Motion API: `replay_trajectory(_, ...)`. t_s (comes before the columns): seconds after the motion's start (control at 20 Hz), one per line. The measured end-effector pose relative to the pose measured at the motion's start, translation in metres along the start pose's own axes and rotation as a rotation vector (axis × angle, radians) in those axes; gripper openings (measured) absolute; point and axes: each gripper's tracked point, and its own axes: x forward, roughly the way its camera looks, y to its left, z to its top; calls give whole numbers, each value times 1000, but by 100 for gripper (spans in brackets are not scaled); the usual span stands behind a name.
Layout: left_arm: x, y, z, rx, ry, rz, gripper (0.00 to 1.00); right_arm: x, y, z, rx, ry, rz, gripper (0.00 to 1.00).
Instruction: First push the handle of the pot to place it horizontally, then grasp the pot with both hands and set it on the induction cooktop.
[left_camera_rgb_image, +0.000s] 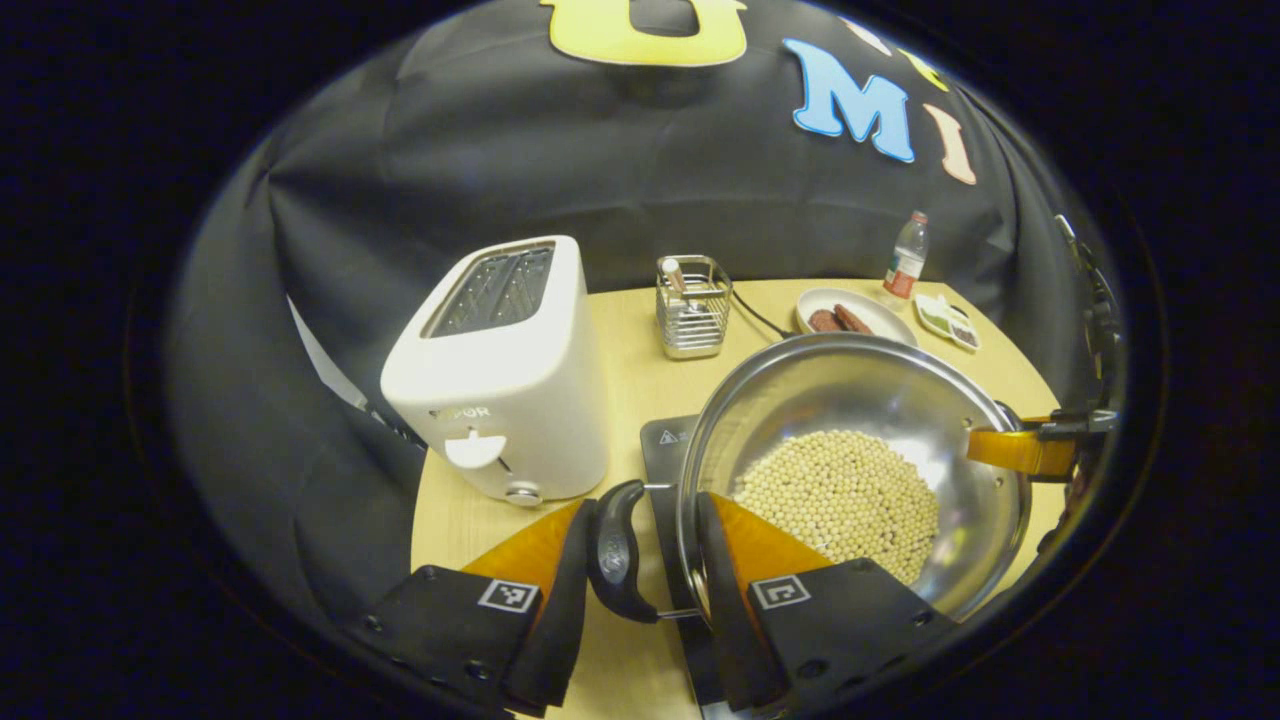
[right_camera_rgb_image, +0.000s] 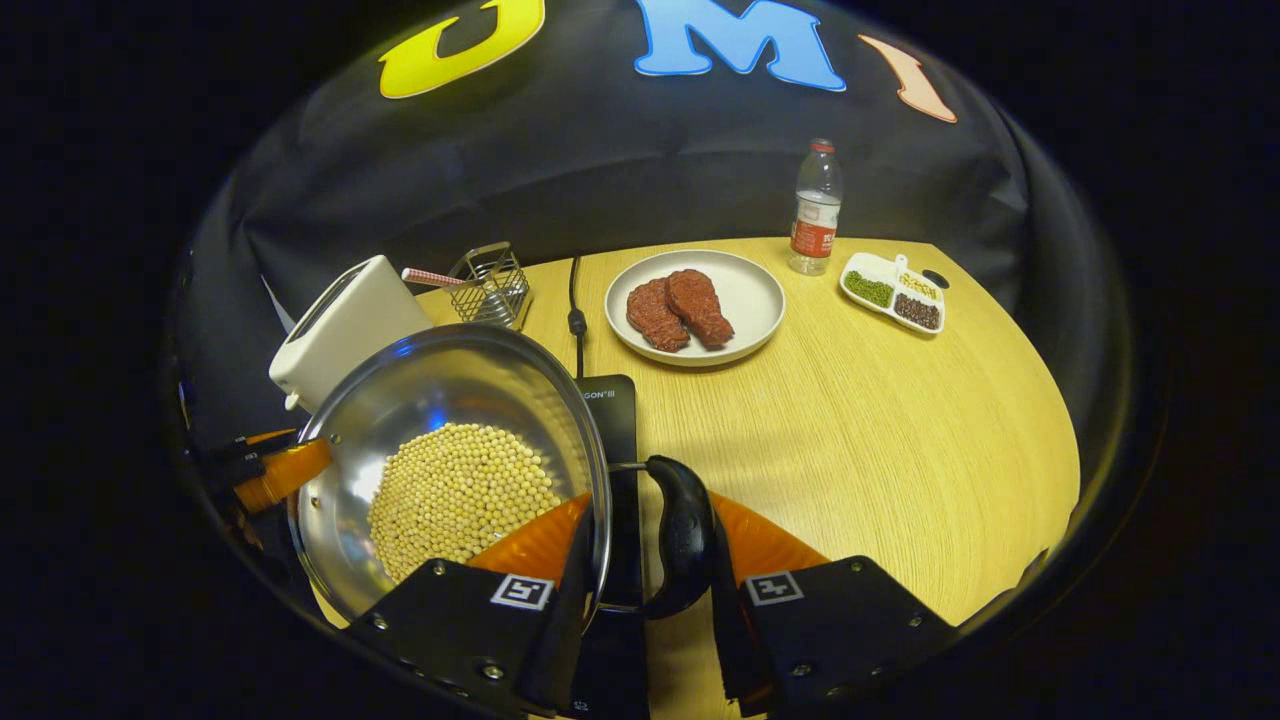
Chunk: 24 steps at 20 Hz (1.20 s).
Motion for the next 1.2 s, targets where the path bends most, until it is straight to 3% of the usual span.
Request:
replay_trajectory(0.1,1,0,0,-12,-9,1,65,1,0,1,3,-1,8,55)
replay_trajectory(0.35,-7,5,14,-49,-61,24,65,-4,0,7,-20,-25,41,60)
replay_trajectory(0.45,-26,4,29,-82,-113,35,86,-17,-4,23,-52,-89,46,69)
replay_trajectory(0.55,-51,1,47,-102,-173,64,92,-37,-6,40,-82,-156,75,87)
replay_trajectory(0.65,-78,-17,69,-121,-247,78,92,-63,-12,57,-107,-220,99,92)
replay_trajectory(0.85,-132,-83,115,-144,-388,69,95,-116,-33,90,-106,-326,128,92)
replay_trajectory(1.0,-170,-141,150,-104,-508,82,97,-158,-59,118,-103,-418,139,92)
replay_trajectory(1.2,-218,-226,196,-107,-634,36,97,-214,-107,149,-77,-539,112,92)
